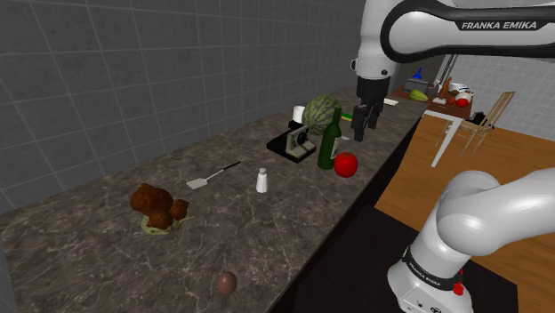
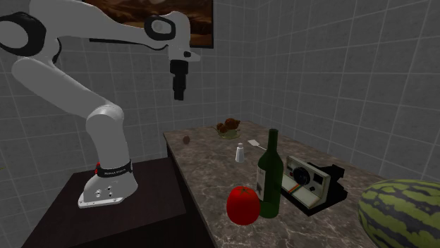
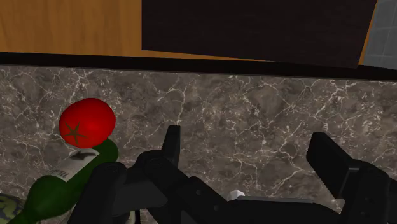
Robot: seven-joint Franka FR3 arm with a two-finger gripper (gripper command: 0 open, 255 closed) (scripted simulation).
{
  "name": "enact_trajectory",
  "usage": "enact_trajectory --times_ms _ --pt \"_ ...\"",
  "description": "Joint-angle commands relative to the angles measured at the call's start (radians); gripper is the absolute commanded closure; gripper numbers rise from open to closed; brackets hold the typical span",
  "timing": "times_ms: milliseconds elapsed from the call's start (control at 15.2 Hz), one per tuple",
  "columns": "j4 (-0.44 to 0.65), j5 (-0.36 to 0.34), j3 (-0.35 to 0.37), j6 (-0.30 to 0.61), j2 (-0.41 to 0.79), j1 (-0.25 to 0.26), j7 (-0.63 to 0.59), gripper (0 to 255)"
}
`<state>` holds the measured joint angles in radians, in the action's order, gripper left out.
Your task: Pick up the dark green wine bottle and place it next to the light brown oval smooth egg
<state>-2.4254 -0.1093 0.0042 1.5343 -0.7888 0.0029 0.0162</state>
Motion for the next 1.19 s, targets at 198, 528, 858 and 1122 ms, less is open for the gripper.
enact_trajectory --times_ms 198,528,858,1122 --pt "0.020 -0.035 -0.061 0.066 0.062 -0.022 0.056 0" --pt "0.078 -0.072 -0.159 0.170 0.184 -0.049 0.148 0" --pt "0.166 -0.076 -0.253 0.262 0.327 -0.064 0.244 0" --pt "0.259 -0.051 -0.325 0.322 0.453 -0.071 0.328 0"
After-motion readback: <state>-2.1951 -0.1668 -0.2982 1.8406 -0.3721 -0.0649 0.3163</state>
